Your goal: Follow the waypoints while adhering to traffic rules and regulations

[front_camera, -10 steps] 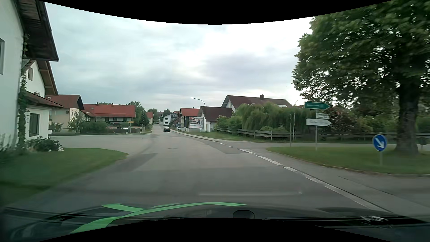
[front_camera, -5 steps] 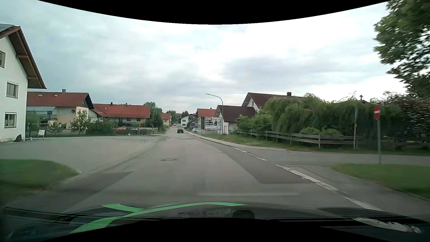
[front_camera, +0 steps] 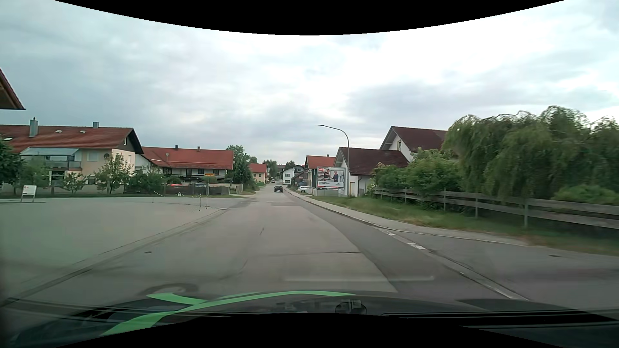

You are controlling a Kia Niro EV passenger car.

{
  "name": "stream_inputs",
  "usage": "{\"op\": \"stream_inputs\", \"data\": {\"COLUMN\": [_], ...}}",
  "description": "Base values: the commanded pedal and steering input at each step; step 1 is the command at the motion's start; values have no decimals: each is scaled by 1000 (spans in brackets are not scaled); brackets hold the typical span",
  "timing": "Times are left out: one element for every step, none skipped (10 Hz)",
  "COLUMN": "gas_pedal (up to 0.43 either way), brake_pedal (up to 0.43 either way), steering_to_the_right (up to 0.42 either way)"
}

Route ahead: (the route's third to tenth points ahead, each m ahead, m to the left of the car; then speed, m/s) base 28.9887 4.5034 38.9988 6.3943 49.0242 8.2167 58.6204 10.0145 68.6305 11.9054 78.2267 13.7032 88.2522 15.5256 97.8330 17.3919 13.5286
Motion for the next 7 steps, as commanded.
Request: {"op": "stream_inputs", "data": {"gas_pedal": [197, 197, 197, 197, 197, 197, 197], "brake_pedal": [0, 0, 0, 0, 0, 0, 0], "steering_to_the_right": [-56, -54, -50, -45, -43, -42, -40]}}
